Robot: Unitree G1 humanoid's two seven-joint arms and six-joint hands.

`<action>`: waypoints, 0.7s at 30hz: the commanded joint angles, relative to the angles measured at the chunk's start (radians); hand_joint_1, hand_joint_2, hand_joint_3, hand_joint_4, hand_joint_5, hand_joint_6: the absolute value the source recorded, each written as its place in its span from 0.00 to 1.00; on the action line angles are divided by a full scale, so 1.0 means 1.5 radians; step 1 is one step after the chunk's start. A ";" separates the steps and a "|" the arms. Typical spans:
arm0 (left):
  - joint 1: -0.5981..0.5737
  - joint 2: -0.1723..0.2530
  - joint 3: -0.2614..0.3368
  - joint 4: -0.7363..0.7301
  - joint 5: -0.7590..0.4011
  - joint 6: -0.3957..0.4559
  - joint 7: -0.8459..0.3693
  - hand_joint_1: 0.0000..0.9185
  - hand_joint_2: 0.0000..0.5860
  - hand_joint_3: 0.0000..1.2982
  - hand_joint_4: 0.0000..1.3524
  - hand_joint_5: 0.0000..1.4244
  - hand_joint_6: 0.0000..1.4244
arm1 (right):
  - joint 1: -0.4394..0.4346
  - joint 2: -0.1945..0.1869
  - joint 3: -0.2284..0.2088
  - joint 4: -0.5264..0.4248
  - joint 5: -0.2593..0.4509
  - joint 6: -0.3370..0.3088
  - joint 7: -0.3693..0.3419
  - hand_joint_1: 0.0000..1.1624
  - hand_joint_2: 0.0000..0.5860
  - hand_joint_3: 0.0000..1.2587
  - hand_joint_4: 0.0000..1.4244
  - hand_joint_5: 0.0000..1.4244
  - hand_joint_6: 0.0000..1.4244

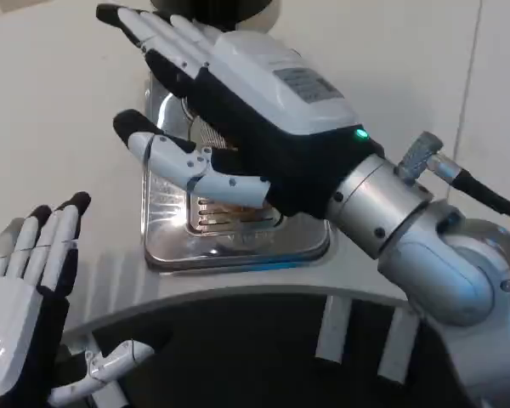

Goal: Grasp the cup under the faucet to collect the drink, then remove the cup.

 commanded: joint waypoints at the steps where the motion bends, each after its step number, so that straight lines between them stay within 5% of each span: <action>1: -0.014 -0.005 0.005 0.014 0.000 0.007 0.019 0.00 0.08 0.00 0.00 0.04 0.05 | 0.018 -0.004 0.012 0.021 -0.014 -0.007 0.033 0.00 0.90 0.00 0.00 0.00 0.00; 21: -0.164 -0.023 -0.053 0.115 -0.049 -0.008 0.006 0.10 0.07 0.00 0.00 0.08 0.09 | 0.027 0.023 0.005 -0.002 -0.068 -0.005 0.074 0.00 0.92 0.00 0.00 0.00 0.00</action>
